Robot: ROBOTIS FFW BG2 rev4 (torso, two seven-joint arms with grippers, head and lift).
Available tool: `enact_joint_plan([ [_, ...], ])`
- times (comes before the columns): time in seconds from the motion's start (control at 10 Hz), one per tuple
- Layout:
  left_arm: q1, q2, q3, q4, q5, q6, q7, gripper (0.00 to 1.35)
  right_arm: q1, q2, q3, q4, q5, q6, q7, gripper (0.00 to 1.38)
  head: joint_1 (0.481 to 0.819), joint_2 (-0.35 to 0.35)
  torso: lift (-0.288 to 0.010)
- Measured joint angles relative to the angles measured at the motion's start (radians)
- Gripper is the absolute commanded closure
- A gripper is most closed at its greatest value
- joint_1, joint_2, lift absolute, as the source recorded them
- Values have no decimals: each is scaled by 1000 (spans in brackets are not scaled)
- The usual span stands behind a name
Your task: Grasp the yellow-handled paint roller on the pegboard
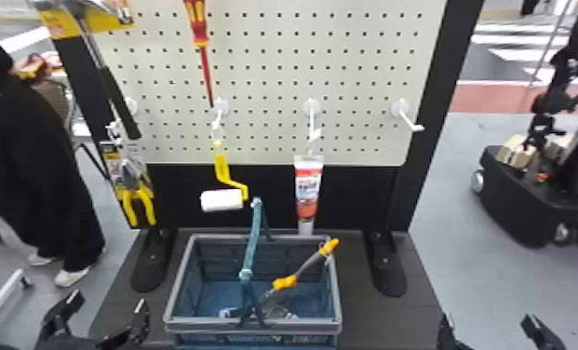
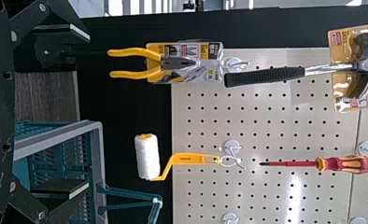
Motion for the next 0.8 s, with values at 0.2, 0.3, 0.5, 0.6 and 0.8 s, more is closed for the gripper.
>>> enact_joint_plan([
  [0.2, -2, 0, 1, 0, 0, 0, 0, 202, 0, 0, 0, 1, 0, -1, 0, 137, 549, 0, -100],
  [0.3, -2, 0, 2, 0, 0, 0, 0, 202, -2, 0, 0, 0, 0, -2, 0, 137, 549, 0, -100],
  [0.5, -2, 0, 0, 0, 0, -1, 0, 202, -6, 0, 0, 0, 0, -3, 2, 137, 549, 0, -100],
  [0.6, -3, 0, 1, 0, 0, -1, 0, 202, -6, 0, 0, 0, 0, -3, 2, 137, 549, 0, -100],
  [0.8, -35, 5, 24, 20, 5, 33, -62, 202, -5, 0, 0, -5, 0, -3, 3, 137, 549, 0, -100],
])
